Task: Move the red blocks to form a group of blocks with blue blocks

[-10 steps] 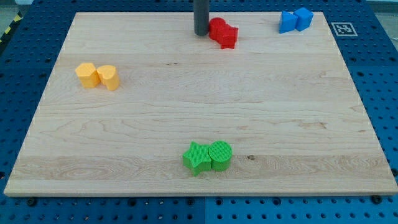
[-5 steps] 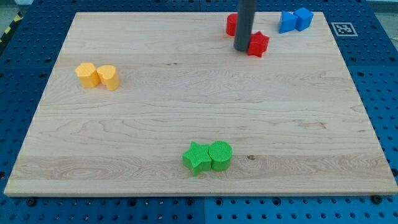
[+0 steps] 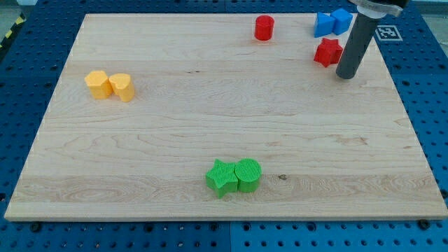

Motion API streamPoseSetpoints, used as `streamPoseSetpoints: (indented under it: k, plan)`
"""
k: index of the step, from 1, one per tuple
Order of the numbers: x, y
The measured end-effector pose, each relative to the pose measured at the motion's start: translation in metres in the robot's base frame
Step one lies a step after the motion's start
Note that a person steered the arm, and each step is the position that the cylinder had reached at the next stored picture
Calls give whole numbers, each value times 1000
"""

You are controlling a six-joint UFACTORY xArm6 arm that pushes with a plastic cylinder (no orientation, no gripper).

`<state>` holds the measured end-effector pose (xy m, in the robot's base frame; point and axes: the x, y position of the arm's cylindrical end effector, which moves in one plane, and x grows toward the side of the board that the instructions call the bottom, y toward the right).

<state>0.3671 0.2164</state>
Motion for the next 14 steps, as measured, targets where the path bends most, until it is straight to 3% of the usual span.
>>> streamPoseSetpoints:
  k: [5, 7, 8, 9, 10, 12, 14]
  plan:
    - [-99, -7]
    - [-43, -4]
    - [-50, -61]
    - [-73, -154]
    - [-86, -202]
    - [-122, -165]
    - [-122, -125]
